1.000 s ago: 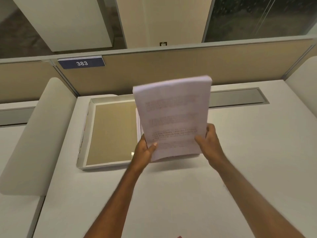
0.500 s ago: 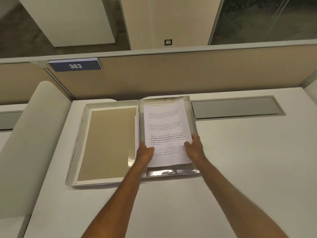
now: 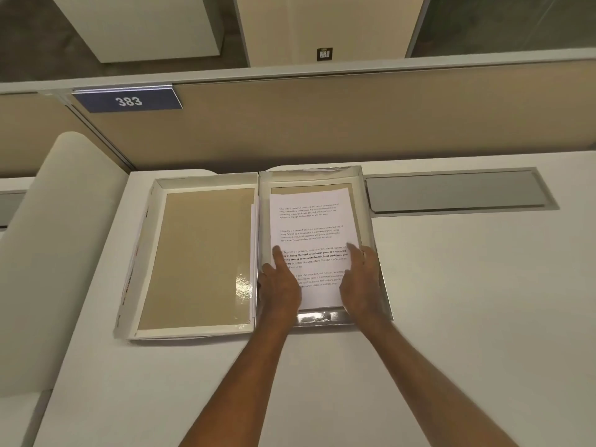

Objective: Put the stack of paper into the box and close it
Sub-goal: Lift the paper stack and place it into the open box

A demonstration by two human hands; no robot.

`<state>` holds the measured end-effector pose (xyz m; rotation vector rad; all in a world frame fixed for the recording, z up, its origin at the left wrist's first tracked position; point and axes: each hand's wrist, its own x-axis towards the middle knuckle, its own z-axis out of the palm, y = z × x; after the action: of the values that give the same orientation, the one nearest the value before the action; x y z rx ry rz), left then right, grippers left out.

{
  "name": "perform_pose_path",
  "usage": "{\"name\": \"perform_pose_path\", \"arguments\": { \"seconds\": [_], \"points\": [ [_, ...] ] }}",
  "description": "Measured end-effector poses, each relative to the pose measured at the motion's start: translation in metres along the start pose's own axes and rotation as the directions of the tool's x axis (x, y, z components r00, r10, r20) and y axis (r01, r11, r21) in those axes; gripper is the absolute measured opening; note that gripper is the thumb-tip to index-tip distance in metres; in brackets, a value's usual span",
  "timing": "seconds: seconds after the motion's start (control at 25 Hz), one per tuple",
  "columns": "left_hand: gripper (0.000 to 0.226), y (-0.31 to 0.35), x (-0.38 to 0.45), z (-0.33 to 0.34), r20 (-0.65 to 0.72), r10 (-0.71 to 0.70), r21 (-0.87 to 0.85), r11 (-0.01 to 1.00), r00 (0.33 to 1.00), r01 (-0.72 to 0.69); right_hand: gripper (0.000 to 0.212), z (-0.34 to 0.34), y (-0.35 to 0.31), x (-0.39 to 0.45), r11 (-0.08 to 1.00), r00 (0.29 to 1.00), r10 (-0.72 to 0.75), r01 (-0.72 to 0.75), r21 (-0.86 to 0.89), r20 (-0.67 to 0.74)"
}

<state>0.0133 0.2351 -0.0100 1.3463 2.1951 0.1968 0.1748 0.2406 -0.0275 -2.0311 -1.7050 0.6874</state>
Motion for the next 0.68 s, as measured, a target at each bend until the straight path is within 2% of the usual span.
{"name": "perform_pose_path", "arguments": {
  "seconds": [0.08,0.16,0.32,0.44,0.56,0.68],
  "points": [
    [0.064,0.005,-0.001,-0.002,0.036,0.021,0.165,0.986,0.999,-0.027,0.053,0.003,-0.003,-0.001,0.994,0.998,-0.014,0.02,-0.104,0.055],
    [0.063,0.01,-0.001,-0.003,0.023,0.016,0.239,0.971,1.0,-0.021,0.052,0.004,-0.003,-0.001,0.988,0.995,0.022,-0.007,-0.152,0.099],
    [0.067,0.014,-0.003,0.0,-0.02,0.06,0.375,0.926,0.998,-0.048,0.056,0.004,0.001,-0.002,0.997,0.992,0.01,-0.001,-0.073,0.124],
    [0.066,0.013,-0.002,0.0,-0.01,0.088,0.449,0.89,0.996,-0.074,0.051,0.006,-0.005,-0.003,0.987,0.996,-0.026,0.04,-0.157,0.086],
    [0.063,0.003,-0.007,-0.003,-0.052,0.192,0.459,0.876,0.98,-0.147,0.051,0.006,-0.017,-0.007,0.961,0.995,-0.098,0.102,-0.258,0.03],
    [0.057,-0.019,-0.021,-0.005,-0.194,0.279,0.28,0.934,0.94,-0.22,0.053,0.008,-0.03,-0.015,0.972,0.99,-0.137,0.137,-0.189,0.016]
  ]
}}
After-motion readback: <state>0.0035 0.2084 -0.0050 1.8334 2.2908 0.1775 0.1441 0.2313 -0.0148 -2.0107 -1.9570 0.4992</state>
